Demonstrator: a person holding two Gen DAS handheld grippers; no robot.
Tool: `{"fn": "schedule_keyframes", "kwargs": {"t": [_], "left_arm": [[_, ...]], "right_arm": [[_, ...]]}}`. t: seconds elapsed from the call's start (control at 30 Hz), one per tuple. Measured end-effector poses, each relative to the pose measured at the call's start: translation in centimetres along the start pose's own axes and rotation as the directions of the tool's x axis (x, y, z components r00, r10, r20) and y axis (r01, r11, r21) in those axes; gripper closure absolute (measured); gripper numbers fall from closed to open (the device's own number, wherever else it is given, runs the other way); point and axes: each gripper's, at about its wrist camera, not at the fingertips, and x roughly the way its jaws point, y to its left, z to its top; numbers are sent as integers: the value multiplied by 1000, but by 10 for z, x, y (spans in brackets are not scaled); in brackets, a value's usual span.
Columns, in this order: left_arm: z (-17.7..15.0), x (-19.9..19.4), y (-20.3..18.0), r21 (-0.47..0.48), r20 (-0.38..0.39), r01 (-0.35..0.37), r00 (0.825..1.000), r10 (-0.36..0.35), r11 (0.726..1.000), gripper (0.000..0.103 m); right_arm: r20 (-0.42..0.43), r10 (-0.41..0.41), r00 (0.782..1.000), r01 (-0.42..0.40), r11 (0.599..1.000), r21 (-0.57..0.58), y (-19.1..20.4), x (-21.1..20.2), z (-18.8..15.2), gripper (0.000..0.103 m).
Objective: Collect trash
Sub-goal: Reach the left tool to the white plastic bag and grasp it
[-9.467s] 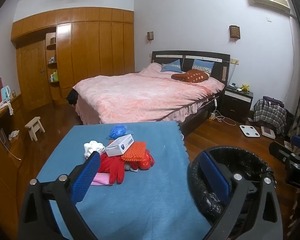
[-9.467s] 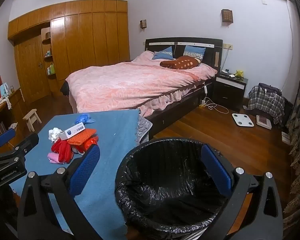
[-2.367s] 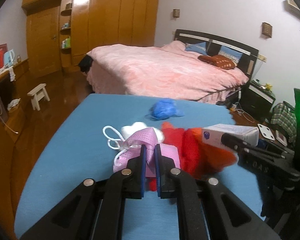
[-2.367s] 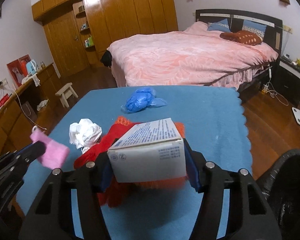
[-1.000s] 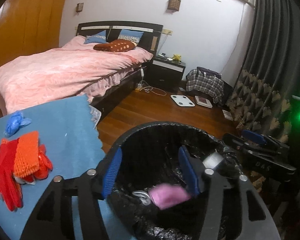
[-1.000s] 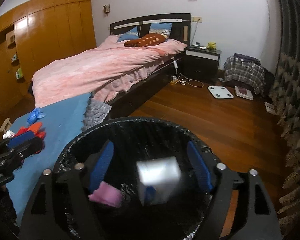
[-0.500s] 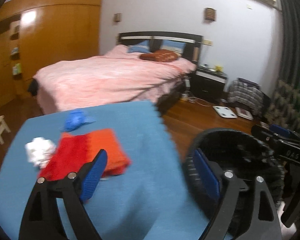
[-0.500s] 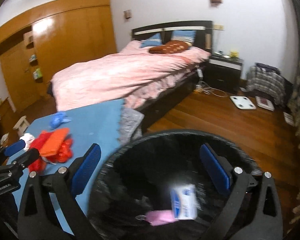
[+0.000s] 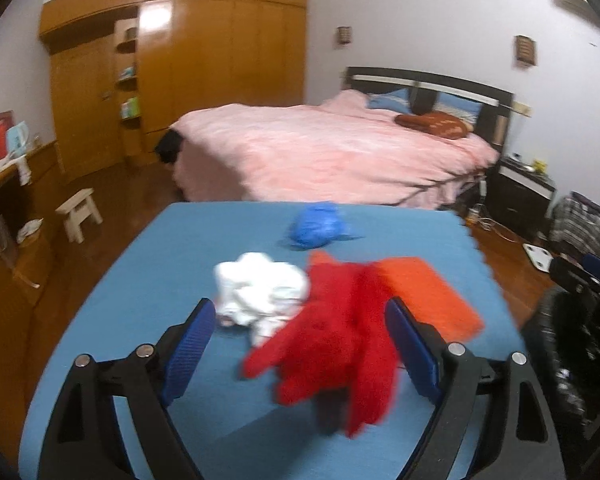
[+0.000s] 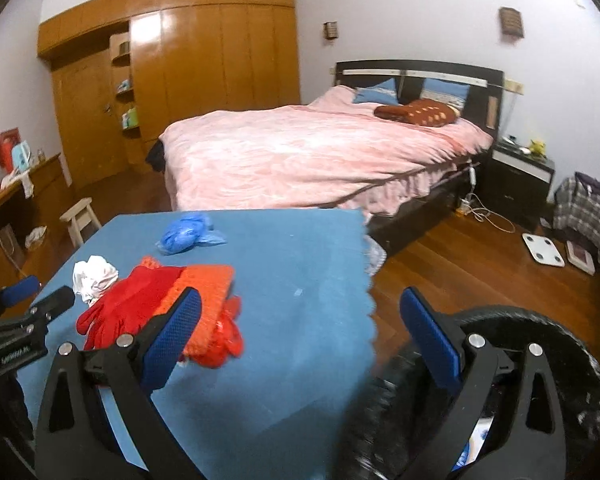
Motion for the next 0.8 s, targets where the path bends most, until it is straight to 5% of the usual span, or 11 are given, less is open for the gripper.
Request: {"fn": "schedule_keyframes", "kwargs": {"t": [0.17,0.5,0.8], "left_arm": [[5,32,26,-28,-23,-45,999,44,999,22],[8,83,27,-6,-73,-21,997,20,1000,22],[-2,97,31,-47,-117,18,993,-24,999,53]], "right_arm": [[-23,16,1000,-16,1000,-11,19,27,3,6],[-63,22,998,-24,999,-36,39,59,-2,6],[-100,23,995,-26,999,-35,39,69,-10,6]]}}
